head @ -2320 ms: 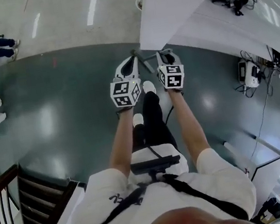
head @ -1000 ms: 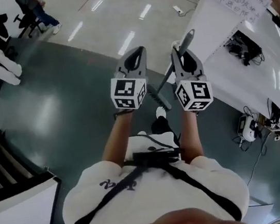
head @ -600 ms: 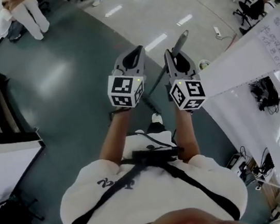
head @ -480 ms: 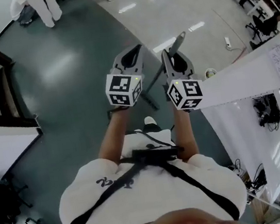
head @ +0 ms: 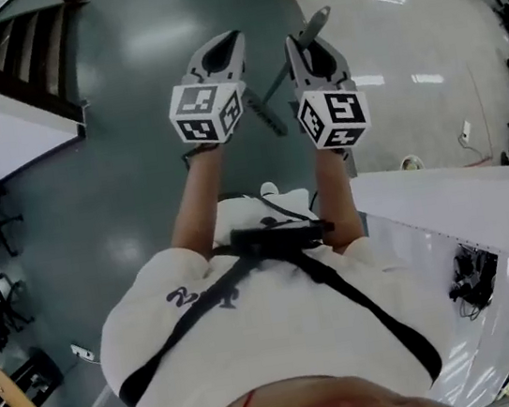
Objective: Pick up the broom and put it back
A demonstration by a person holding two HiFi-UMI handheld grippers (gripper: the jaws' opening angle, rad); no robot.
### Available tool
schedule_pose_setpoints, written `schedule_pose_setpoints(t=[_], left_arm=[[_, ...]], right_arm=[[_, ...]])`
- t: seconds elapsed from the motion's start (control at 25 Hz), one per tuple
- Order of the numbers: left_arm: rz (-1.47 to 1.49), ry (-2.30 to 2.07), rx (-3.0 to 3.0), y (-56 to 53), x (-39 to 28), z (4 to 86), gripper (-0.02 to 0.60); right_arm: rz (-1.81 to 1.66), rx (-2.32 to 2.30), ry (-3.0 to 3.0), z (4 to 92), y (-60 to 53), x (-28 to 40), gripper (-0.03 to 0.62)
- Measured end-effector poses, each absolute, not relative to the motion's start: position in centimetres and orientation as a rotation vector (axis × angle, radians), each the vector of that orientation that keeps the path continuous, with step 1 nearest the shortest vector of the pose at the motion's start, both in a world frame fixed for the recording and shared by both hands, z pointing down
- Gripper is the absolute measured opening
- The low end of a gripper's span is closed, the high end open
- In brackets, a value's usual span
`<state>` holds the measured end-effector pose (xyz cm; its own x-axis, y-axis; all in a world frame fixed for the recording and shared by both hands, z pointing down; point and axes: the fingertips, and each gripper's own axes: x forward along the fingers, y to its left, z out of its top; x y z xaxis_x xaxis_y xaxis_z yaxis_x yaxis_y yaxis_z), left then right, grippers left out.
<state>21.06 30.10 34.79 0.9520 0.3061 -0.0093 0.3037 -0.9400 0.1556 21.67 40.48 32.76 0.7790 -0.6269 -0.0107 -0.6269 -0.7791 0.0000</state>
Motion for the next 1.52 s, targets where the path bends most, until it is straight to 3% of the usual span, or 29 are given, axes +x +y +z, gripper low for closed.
schedule_pose_setpoints(t=[0.36, 0.68, 1.08, 1.52], left_arm=[[0.023, 0.072, 3.011, 24.3, 18.1, 35.0, 0.012], [-0.003, -0.261, 2.985, 10.7, 13.6, 35.8, 0.012], [-0.021, -0.421, 2.946, -10.5, 10.4, 35.2, 0.012], [0.007, -0.512, 2.856, -22.4, 10.4, 38.2, 0.012]], right_arm=[[-0.015, -2.737, 1.384, 33.5, 34.1, 21.8, 0.100], [-0.051, -2.594, 1.711, 34.3, 19.1, 18.5, 0.100], [-0.145, -2.624, 1.786, 35.7, -2.1, 17.4, 0.098], [-0.158, -2.513, 1.970, 36.8, -16.5, 17.3, 0.098]])
